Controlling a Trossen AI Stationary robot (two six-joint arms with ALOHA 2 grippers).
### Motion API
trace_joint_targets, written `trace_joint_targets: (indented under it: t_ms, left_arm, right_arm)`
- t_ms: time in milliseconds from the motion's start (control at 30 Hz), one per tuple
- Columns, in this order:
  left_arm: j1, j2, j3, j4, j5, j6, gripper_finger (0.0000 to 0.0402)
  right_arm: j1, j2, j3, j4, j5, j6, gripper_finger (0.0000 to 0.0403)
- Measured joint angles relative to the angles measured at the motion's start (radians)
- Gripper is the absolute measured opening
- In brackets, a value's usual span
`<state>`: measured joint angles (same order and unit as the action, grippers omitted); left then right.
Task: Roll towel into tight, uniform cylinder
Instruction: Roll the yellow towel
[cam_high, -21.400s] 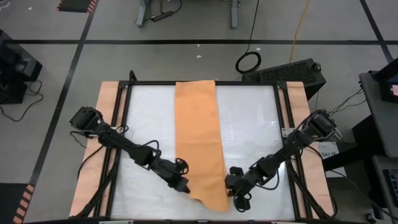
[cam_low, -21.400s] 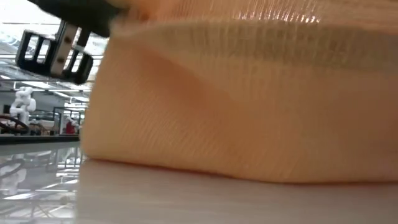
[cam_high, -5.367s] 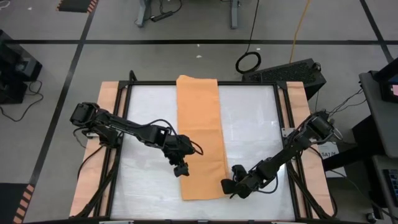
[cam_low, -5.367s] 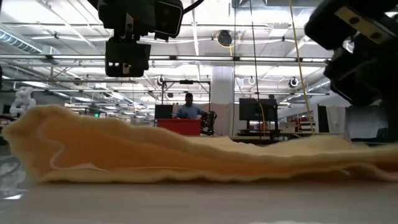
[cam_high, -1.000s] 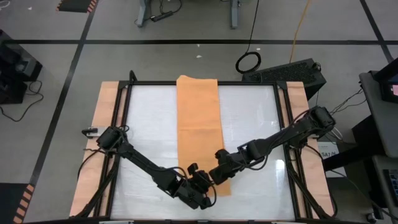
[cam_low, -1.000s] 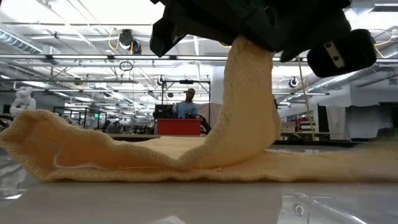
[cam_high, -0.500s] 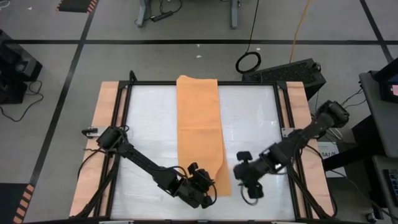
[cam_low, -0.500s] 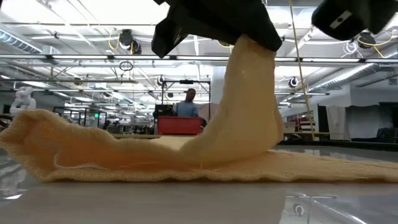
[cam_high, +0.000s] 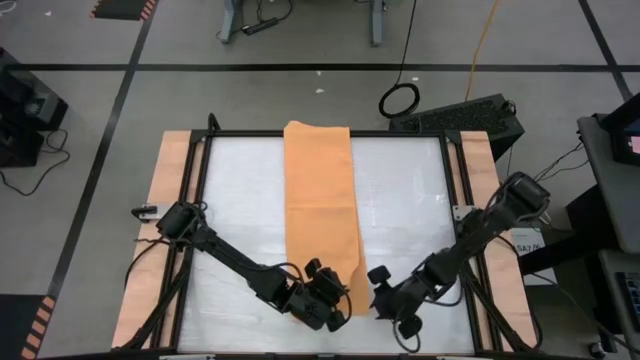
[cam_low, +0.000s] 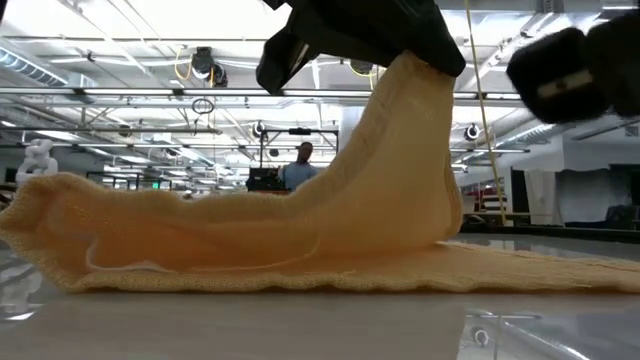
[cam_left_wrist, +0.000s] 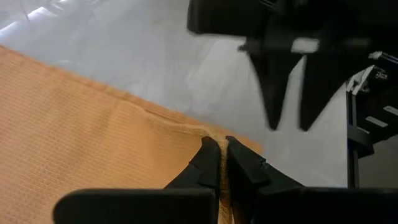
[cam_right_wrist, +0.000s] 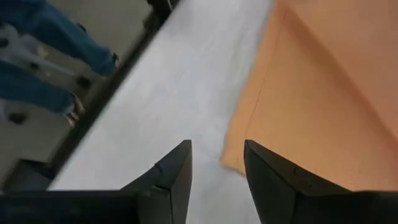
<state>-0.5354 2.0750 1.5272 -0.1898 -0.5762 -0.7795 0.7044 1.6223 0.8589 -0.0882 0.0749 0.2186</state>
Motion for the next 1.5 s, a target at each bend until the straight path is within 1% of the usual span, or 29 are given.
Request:
trace_joint_targets:
  t_ms: [167, 267, 433, 633, 767, 900, 967, 1133, 1267, 1433, 1500]
  left_arm:
    - [-0.002, 0.000, 0.000, -0.002, 0.008, 0.000, 0.0015]
    - [-0.002, 0.000, 0.000, -0.002, 0.019, 0.000, 0.0015]
    - [-0.002, 0.000, 0.000, -0.002, 0.022, 0.000, 0.0015]
    - [-0.002, 0.000, 0.000, -0.002, 0.023, 0.000, 0.0015]
    - [-0.002, 0.000, 0.000, -0.002, 0.023, 0.000, 0.0015]
    - [-0.002, 0.000, 0.000, -0.002, 0.023, 0.000, 0.0015]
    - [-0.002, 0.000, 0.000, -0.002, 0.023, 0.000, 0.0015]
    - [-0.002, 0.000, 0.000, -0.002, 0.023, 0.000, 0.0015]
    - [-0.002, 0.000, 0.000, -0.001, 0.023, -0.001, 0.0015]
    - [-0.002, 0.000, 0.000, 0.005, 0.023, -0.001, 0.0015]
    - [-0.002, 0.000, 0.000, 0.015, 0.023, -0.001, 0.0015]
  right_arm:
    - [-0.001, 0.082, 0.000, 0.007, -0.004, -0.024, 0.0135]
    - [-0.002, 0.109, 0.000, 0.008, 0.004, -0.023, 0.0135]
    - [-0.003, 0.115, 0.000, 0.011, 0.037, -0.027, 0.0135]
    - [-0.003, 0.115, 0.000, 0.011, 0.033, -0.072, 0.0135]
    - [-0.003, 0.115, 0.000, 0.014, 0.080, -0.111, 0.0134]
    - [-0.013, 0.115, 0.000, 0.016, 0.078, -0.135, 0.0134]
    - [-0.020, 0.115, 0.000, 0.016, 0.056, -0.146, 0.0130]
    - [-0.031, 0.149, 0.000, 0.065, -0.028, -0.158, 0.0108]
    - [-0.031, 0.158, 0.000, 0.082, -0.031, -0.148, 0.0075]
    - [-0.030, 0.155, 0.001, 0.079, -0.031, -0.144, 0.0015]
    - [-0.030, 0.148, 0.001, 0.076, -0.026, -0.130, 0.0006]
